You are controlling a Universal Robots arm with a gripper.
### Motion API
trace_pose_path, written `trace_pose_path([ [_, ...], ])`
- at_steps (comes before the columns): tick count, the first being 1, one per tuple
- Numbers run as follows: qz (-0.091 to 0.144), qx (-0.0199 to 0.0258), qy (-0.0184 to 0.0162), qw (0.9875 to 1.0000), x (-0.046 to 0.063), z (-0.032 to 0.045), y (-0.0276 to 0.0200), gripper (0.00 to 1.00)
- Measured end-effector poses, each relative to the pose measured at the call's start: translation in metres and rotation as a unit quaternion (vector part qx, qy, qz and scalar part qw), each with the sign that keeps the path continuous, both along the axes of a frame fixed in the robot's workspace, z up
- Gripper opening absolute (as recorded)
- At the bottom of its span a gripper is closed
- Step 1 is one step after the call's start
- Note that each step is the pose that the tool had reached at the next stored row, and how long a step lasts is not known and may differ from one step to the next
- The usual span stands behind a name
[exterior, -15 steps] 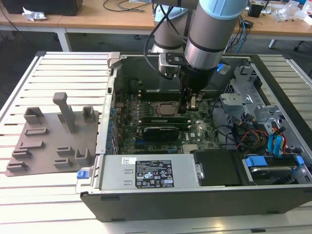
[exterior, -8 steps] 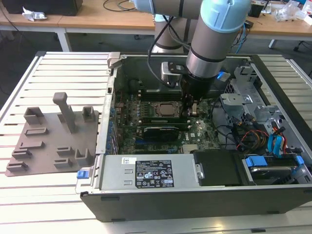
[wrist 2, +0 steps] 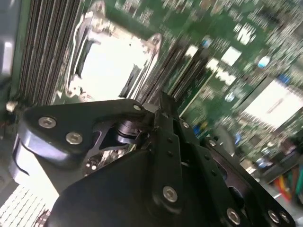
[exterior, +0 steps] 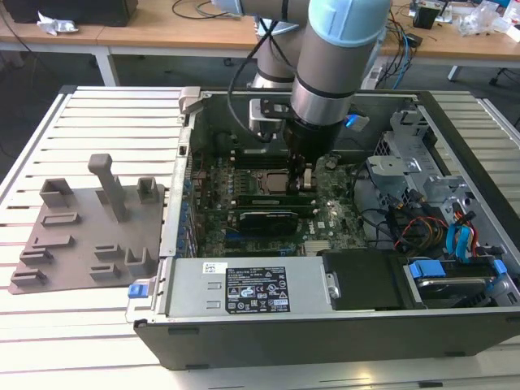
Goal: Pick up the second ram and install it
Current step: 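Press down the second ram until it locks into place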
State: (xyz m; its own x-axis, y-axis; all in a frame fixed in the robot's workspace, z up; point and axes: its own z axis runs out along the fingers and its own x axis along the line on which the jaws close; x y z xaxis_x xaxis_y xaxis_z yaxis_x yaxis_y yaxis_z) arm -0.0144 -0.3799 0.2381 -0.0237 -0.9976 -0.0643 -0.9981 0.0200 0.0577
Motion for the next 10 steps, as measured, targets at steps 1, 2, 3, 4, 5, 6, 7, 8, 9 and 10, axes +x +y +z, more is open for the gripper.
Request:
trace_pose_path([
  [1,0.0,0.0001,-0.0004,1.0,-0.005,-0.0001,0.0,0.1],
  [2,0.0,0.0002,-0.001,1.0,-0.014,-0.0004,0.0001,0.1],
  [3,0.0,0.0001,-0.0013,1.0,-0.019,-0.0004,0.0001,0.1],
  [4,0.0,0.0001,-0.0016,1.0,-0.023,-0.0005,0.0,0.1],
  [5,0.0,0.0001,-0.0024,1.0,-0.032,-0.0008,0.0,0.1],
  [6,0.0,0.0001,-0.0029,1.0,-0.037,-0.0011,0.0,0.1],
  [7,0.0,0.0001,-0.0038,1.0,-0.043,-0.0018,0.0,0.1],
  [8,0.0,-0.0002,-0.0041,1.0,-0.05,-0.0047,0.0,0.1],
  [9,0.0,-0.0001,-0.004,1.0,-0.051,-0.0066,0.0,0.1],
  [10,0.0,-0.0002,-0.0039,1.0,-0.053,-0.0082,-0.0001,0.1],
])
